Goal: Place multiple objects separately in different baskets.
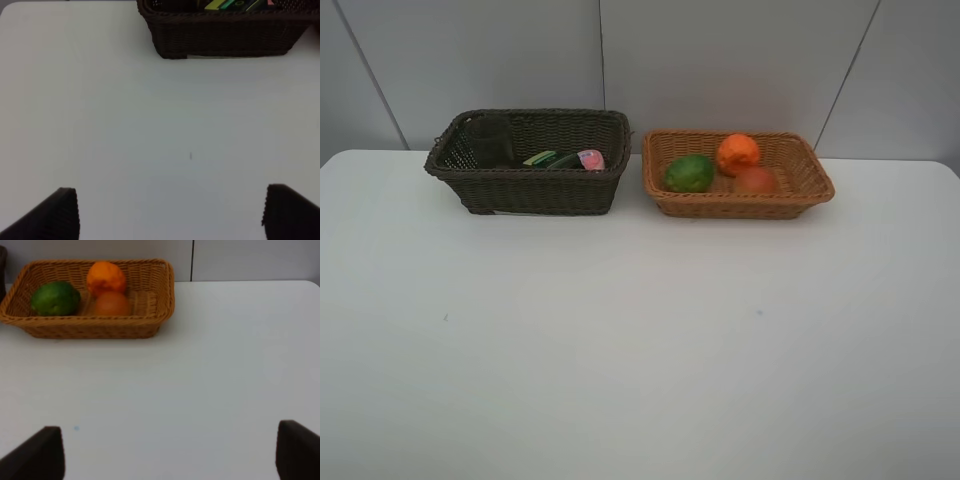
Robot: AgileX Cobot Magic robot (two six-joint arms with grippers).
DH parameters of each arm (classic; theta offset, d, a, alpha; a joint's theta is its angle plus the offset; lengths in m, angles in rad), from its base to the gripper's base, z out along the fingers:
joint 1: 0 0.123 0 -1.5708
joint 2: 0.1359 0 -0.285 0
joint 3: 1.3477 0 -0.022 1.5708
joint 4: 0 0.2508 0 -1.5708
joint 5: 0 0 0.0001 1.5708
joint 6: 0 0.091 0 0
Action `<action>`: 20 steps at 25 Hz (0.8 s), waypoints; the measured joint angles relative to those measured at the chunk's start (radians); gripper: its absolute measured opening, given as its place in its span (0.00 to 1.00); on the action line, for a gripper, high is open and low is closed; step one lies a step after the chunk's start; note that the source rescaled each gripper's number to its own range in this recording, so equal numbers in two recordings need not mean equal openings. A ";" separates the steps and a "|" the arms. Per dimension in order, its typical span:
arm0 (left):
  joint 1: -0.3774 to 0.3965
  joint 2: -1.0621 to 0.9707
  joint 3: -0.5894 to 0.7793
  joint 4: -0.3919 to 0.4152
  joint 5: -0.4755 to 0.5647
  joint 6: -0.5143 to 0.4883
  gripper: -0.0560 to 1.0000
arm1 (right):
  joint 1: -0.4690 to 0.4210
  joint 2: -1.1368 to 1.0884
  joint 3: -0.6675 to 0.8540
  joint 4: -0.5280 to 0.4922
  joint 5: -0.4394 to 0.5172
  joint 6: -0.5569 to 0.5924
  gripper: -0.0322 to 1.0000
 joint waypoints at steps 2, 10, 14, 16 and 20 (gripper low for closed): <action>0.000 0.000 0.000 0.000 0.000 0.000 0.95 | 0.000 0.000 0.000 0.000 0.000 0.000 0.88; 0.000 0.000 0.000 0.000 0.000 0.000 0.95 | 0.000 0.000 0.000 0.000 0.000 0.000 0.88; 0.000 0.000 0.000 0.000 0.000 0.000 0.95 | 0.000 0.000 0.000 0.000 0.000 0.000 0.88; 0.000 0.000 0.000 0.000 0.000 0.000 0.95 | 0.000 0.000 0.000 0.000 0.000 0.000 0.88; 0.000 0.000 0.000 0.000 0.000 0.000 0.95 | 0.000 0.000 0.000 0.000 0.000 0.000 0.88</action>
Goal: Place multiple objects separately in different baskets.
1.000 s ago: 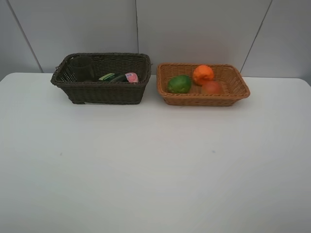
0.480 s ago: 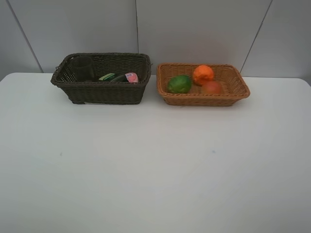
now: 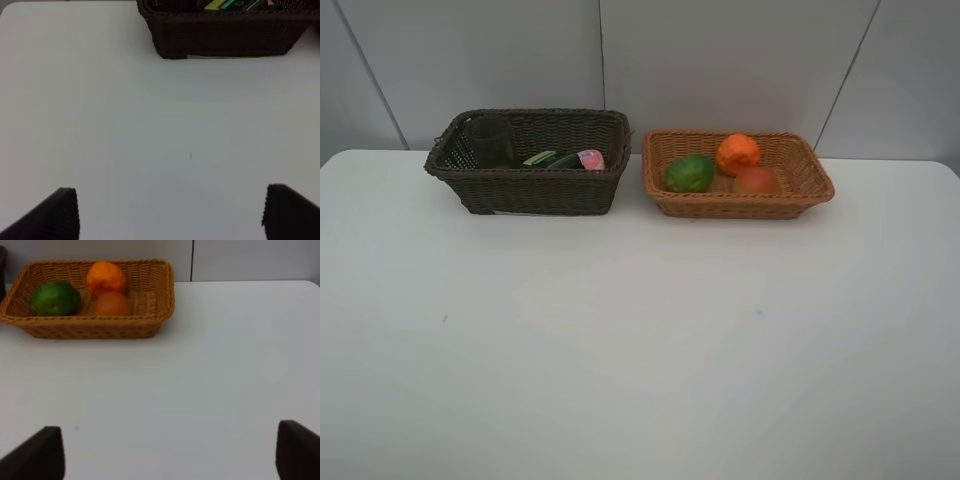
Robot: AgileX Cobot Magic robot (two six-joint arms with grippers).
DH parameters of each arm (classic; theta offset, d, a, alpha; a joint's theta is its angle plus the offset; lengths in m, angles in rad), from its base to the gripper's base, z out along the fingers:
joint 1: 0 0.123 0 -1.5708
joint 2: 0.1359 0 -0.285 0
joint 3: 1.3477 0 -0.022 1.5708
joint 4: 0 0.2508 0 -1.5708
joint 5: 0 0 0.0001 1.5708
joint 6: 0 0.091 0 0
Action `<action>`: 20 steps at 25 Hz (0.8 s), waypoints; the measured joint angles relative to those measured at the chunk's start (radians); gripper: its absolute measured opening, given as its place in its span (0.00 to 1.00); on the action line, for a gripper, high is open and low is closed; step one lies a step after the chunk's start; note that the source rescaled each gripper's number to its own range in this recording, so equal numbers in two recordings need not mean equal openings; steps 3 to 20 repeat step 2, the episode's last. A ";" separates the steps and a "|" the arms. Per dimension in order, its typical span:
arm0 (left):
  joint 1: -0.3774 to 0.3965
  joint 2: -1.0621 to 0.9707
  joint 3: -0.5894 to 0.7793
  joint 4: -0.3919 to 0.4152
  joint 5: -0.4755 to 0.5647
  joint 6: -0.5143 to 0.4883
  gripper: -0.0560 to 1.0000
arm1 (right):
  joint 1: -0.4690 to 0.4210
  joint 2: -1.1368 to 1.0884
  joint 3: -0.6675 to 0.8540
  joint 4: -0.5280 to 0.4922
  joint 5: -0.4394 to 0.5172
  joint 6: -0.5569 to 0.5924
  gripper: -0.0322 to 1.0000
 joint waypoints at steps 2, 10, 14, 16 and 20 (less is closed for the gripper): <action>0.000 0.000 0.000 0.000 0.000 0.000 0.95 | 0.000 0.000 0.000 0.000 0.000 0.000 0.88; 0.000 0.000 0.000 0.000 0.000 0.000 0.95 | 0.000 0.000 0.000 0.000 0.000 0.000 0.88; 0.000 0.000 0.000 0.000 0.000 0.000 0.95 | 0.000 0.000 0.000 0.000 0.000 0.000 0.88; 0.000 0.000 0.000 0.000 0.000 0.000 0.95 | 0.000 0.000 0.000 0.000 0.000 0.000 0.88; 0.000 0.000 0.000 0.000 0.000 0.000 0.95 | 0.000 0.000 0.000 0.000 0.000 0.000 0.88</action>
